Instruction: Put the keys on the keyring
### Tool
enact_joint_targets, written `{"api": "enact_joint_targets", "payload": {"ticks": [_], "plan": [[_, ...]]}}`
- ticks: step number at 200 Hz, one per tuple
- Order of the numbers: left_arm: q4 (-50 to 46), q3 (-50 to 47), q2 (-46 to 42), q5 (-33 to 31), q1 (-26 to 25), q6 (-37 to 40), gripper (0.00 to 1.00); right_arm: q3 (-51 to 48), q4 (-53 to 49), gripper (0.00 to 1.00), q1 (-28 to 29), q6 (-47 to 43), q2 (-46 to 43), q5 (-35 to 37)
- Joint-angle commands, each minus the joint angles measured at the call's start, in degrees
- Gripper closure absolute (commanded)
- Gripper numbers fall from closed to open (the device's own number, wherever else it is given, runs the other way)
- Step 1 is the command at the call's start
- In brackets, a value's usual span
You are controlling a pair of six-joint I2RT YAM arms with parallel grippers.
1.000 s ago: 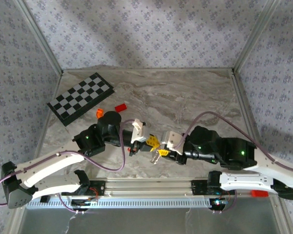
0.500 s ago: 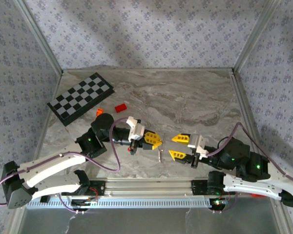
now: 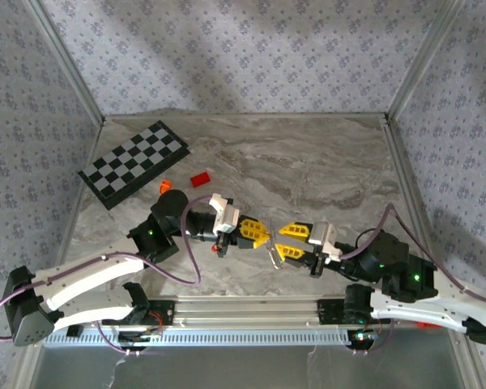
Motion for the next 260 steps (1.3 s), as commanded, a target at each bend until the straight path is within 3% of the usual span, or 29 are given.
{"api": "enact_joint_targets", "payload": {"ticks": [1,55,102,110,130,144,184,260], "plan": [[2.13,0.51,-0.53,0.15,-0.71,0.53,1.00,0.37,2.72,0.68,0.30,0.09,1.13,0.53],[1.02,0.84,-0.62,0.11,-0.70,1.12,1.00,0.01,3.43,0.77,0.12,0.18,1.91,-0.31],[-2.37,1.66,-0.73,0.06,-0.74,2.59,1.00,1.26,1.22,1.00,-0.05,0.52,3.17,0.18],[-5.46,2.50,-1.09,-0.45,-0.76,3.99,1.00,2.04,0.07,1.00,-0.05,0.55,3.68,0.55],[-14.28,4.68,-2.03,-3.02,-0.71,7.84,0.81,4.90,-4.90,1.00,-0.14,0.44,5.15,2.61],[-20.11,6.26,-2.66,-5.12,-0.76,10.23,0.75,6.99,-9.25,1.00,-0.22,-0.19,6.43,1.80],[-30.08,8.61,-3.17,-8.32,-0.76,13.68,0.77,12.79,-17.92,1.00,-0.40,-3.78,11.35,-1.54],[-34.53,9.03,-4.74,-8.85,-0.76,14.65,0.83,18.08,-23.15,1.00,-2.56,-5.62,17.62,-6.27]]}}
